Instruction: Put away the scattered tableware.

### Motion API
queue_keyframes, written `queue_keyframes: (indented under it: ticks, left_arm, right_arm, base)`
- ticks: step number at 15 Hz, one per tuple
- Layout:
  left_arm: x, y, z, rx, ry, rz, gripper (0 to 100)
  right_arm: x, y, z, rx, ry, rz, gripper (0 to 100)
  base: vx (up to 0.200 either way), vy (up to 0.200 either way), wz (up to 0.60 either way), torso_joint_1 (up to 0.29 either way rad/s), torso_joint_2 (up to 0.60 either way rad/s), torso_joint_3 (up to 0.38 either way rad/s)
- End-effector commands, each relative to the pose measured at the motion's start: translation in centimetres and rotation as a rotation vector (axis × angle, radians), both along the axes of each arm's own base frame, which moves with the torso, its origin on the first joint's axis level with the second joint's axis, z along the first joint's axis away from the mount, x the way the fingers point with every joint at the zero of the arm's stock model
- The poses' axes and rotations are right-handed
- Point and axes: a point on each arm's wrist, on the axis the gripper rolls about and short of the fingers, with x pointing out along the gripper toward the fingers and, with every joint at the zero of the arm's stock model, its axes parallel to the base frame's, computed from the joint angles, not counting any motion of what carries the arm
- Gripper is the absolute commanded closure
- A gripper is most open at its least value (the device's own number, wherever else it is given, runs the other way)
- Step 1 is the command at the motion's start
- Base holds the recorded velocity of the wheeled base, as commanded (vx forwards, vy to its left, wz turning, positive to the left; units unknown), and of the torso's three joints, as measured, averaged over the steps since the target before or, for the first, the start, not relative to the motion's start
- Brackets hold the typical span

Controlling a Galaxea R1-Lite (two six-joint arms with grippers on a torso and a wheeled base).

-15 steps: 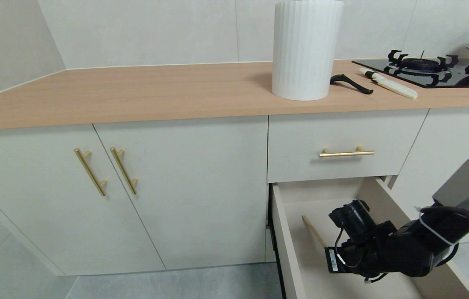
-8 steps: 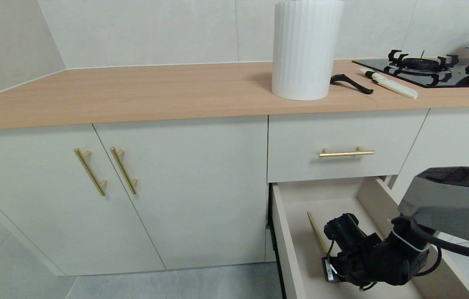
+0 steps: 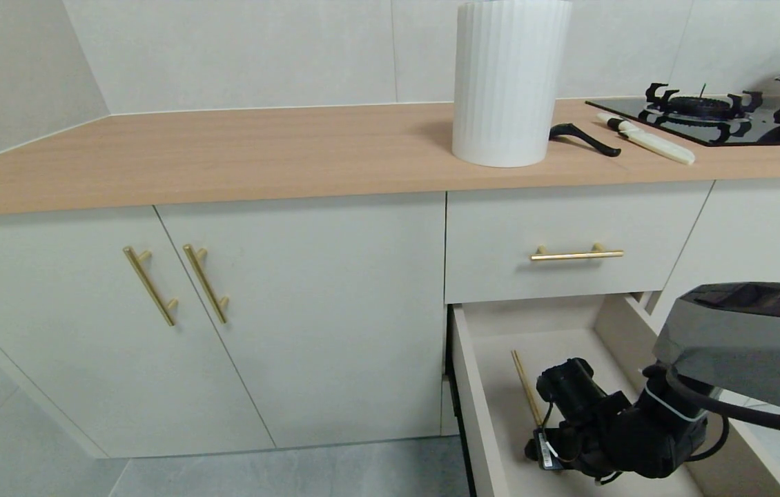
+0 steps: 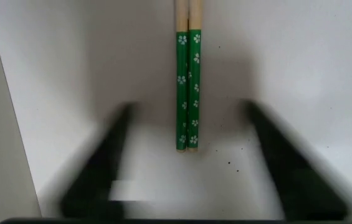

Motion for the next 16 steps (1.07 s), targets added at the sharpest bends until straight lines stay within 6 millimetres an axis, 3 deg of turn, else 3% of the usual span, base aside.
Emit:
queue_keyframes:
  ticks: [1,4,7,11,14,16]
  left_arm:
    - [0.0,0.0,0.0,0.0,0.001,0.001,0]
    - [0.0,0.0,0.0,0.0,0.001,0.001,0]
    - [0.0,0.0,0.0,0.0,0.001,0.001,0]
    - [0.0,0.0,0.0,0.0,0.001,0.001,0]
    - [0.0,0.0,0.0,0.0,0.001,0.001,0]
    - [0.0,0.0,0.0,0.0,0.001,0.001,0]
  right_arm:
    - [0.0,0.0,0.0,-0.001,0.003,0.0,0]
    - [-0.2,-0.1,0.2,-0.001,0.002,0.002,0]
    - [-0.7,-0.4,2.9,0.015,-0.024,0.008,0]
    - [-3.0,-3.6,13.8,0.023,-0.076,-0.002,0]
    - [-4.8,-6.2,18.5,0.018,-0.21,0.016,0]
    - [-5.8,-7.1,20.4,0.015,-0.283,0.033,0]
  base:
    - [0.0,0.0,0.0,0.0,0.0,0.0]
    - [0.0,0.0,0.0,0.0,0.0,0.0]
    - [0.0,0.0,0.0,0.0,0.0,0.0]
    - [0.0,0.0,0.0,0.0,0.0,0.0]
    - [0.0,0.0,0.0,0.0,0.0,0.0]
    - [0.0,0.0,0.0,0.0,0.0,0.0]
